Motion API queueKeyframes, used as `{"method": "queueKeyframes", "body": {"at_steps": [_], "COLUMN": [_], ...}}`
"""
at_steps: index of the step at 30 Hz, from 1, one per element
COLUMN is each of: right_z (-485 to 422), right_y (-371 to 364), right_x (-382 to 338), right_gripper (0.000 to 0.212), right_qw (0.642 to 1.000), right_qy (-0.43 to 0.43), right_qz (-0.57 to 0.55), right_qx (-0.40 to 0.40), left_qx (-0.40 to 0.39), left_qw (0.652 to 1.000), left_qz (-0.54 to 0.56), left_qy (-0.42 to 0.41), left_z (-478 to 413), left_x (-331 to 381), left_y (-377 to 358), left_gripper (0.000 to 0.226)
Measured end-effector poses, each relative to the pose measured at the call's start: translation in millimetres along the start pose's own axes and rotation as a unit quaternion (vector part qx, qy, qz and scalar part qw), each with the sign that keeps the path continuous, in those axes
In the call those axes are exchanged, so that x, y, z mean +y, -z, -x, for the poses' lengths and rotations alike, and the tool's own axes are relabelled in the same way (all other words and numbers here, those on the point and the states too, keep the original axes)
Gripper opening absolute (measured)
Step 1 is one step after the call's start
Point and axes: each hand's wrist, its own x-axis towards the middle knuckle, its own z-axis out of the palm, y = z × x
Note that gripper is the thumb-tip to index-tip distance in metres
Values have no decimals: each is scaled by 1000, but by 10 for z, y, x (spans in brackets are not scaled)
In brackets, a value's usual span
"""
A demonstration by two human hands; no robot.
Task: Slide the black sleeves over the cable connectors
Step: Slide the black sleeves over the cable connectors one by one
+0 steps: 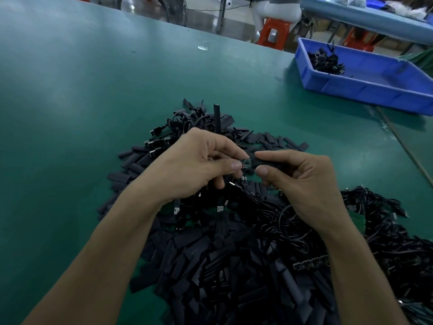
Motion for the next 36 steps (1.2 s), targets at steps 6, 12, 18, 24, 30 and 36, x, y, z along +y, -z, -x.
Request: {"method": "queueKeyframes", "body": {"at_steps": [6,12,18,24,30,36], "right_z": [23,15,29,34,30,25], "right_y": [-61,-74,-99,-107,-98,-124], "right_x": [25,-24,-19,15,-4,-9], "right_gripper": [22,19,18,14,14,17], "right_qw": [1000,998,999,998,998,999], "right_qy": [-9,7,19,25,34,42], "right_qz": [-11,-50,-26,1,-5,-1], "right_qx": [-1,-29,7,51,48,32], "left_qx": [-14,5,74,78,56,50], "left_qw": [1000,1000,997,997,997,997], "left_qz": [-11,24,1,10,32,42], "left_qy": [-3,2,12,28,33,35], "left_z": [6,-10,-5,-21,-19,-17], "left_x": [-30,-38,-55,-37,-22,-8], "left_y": [31,9,-46,-70,-65,-70], "left_gripper": [10,14,21,19,15,15]}}
